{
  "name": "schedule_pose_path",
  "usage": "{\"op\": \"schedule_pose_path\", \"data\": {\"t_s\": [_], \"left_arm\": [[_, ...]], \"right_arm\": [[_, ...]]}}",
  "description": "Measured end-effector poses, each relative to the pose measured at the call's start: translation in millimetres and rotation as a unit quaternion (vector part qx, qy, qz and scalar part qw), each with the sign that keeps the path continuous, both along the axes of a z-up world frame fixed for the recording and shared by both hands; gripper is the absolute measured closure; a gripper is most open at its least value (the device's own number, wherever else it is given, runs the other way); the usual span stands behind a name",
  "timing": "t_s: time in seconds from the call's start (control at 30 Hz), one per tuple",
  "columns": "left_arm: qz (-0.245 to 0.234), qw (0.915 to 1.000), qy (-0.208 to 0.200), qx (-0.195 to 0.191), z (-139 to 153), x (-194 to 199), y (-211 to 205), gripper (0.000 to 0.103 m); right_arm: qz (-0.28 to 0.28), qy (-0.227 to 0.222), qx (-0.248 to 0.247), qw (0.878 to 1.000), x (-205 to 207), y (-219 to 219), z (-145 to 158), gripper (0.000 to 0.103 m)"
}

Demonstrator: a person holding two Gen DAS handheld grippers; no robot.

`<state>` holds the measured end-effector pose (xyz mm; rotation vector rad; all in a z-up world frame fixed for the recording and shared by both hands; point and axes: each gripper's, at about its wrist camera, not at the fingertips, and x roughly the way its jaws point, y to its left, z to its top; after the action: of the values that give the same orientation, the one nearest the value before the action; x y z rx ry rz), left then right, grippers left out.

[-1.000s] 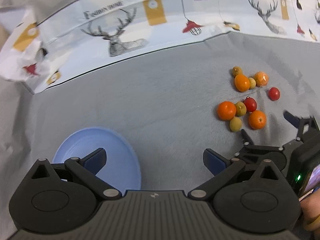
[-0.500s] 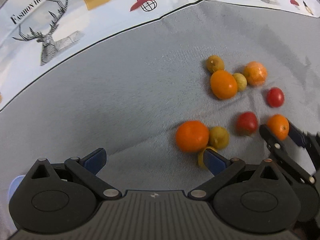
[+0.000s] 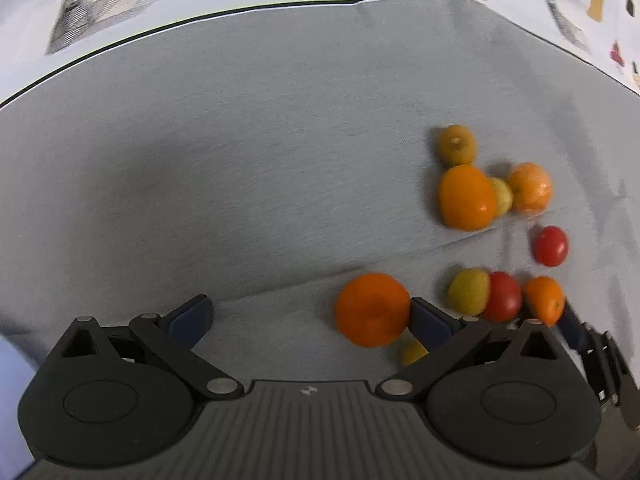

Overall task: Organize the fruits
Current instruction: 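Grasp a mandarin with the right tool while the left tool grasps another mandarin, then carry both mandarins to the blue plate and open both tools to release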

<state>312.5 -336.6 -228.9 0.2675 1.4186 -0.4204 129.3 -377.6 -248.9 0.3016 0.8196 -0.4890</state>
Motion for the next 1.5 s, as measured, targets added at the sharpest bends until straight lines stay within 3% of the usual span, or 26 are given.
{"op": "schedule_pose_path", "data": {"t_s": [0.1, 0.17, 0.2, 0.23, 0.33, 0.53, 0.67, 0.87, 1.0, 1.17, 1.33, 1.5], "left_arm": [[0.008, 1.0, -0.002, 0.003, -1.4, 3.3, 3.1, 0.002], [0.007, 0.9999, -0.013, 0.006, 0.6, 3.1, 0.2, 0.013], [-0.007, 0.9997, -0.021, 0.005, 4.1, 1.1, -3.4, 0.033], [-0.026, 0.9994, -0.023, 0.0, 9.3, -1.5, -7.1, 0.066], [-0.028, 0.9995, 0.003, -0.015, 20.5, -1.6, -5.4, 0.064], [0.004, 0.9986, -0.024, -0.047, 61.5, -25.7, 28.1, 0.064], [0.028, 0.9972, -0.043, -0.053, 107.4, -66.1, 75.8, 0.064], [0.073, 0.9935, -0.086, -0.017, 152.0, -141.8, 177.5, 0.064], [0.108, 0.9898, -0.094, -0.004, 169.1, -185.8, 249.4, 0.064], [0.139, 0.9848, -0.104, 0.006, 172.6, -227.8, 312.5, 0.064], [0.154, 0.9802, -0.124, -0.014, 174.4, -265.6, 355.2, 0.064], [0.162, 0.9767, -0.138, -0.031, 173.8, -288.7, 377.0, 0.064]], "right_arm": [[-0.001, 0.001, -0.002, 1.0, 0.3, 0.7, -0.5, 0.062], [-0.001, 0.001, -0.004, 1.0, 0.3, 1.8, -1.0, 0.062], [-0.001, 0.002, -0.006, 1.0, 0.3, 2.3, -1.2, 0.062], [0.0, 0.002, -0.008, 1.0, 0.3, 2.8, -1.1, 0.062], [-0.002, 0.001, -0.006, 1.0, -0.1, 3.3, 1.2, 0.064], [-0.037, -0.049, -0.022, 0.998, -8.5, -2.3, 14.2, 0.064], [-0.038, -0.085, -0.043, 0.995, -19.1, 0.9, 26.0, 0.064], [-0.04, -0.081, -0.027, 0.996, -48.4, 24.3, 63.3, 0.064], [0.012, -0.122, 0.035, 0.992, -87.2, 67.7, 112.8, 0.064], [0.1, -0.121, 0.109, 0.982, -128.4, 140.7, 158.1, 0.064], [0.16, -0.108, 0.125, 0.973, -143.1, 200.5, 187.4, 0.064], [0.223, -0.099, 0.097, 0.965, -147.5, 255.5, 206.0, 0.064]]}}
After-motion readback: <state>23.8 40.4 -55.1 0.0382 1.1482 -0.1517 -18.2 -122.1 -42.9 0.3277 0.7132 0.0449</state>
